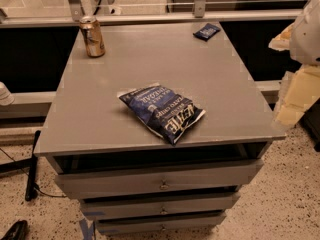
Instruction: Pick rxbar blueberry
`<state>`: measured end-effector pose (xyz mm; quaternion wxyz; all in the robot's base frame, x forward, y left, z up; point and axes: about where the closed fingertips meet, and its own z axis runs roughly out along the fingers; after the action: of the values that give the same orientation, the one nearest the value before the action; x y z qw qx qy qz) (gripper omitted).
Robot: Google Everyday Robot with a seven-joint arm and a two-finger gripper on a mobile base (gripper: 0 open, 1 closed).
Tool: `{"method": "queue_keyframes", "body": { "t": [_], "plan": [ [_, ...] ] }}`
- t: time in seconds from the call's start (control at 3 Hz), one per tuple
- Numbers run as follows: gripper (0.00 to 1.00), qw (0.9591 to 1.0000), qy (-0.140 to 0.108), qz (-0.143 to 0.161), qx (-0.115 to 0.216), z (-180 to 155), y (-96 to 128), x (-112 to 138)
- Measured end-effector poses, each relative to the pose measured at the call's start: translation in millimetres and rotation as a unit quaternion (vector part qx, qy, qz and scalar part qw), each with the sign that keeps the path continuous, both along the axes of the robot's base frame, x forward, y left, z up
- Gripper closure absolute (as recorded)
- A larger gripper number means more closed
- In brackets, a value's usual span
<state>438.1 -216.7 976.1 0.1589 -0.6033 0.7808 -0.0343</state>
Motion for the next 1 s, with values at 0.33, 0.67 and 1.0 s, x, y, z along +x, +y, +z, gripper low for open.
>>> {"method": "queue_keyframes", "body": {
  "t": [0.33, 0.67, 1.0],
  "plan": [
    [0.0, 0.9999, -0.01, -0.002, 0.002, 1, 1, 5],
    [0.0, 0.9985, -0.044, -0.006, 0.032, 3, -8, 40],
    [0.0, 0.9918, -0.091, -0.015, 0.089, 5, -12, 99]
  ]
}}
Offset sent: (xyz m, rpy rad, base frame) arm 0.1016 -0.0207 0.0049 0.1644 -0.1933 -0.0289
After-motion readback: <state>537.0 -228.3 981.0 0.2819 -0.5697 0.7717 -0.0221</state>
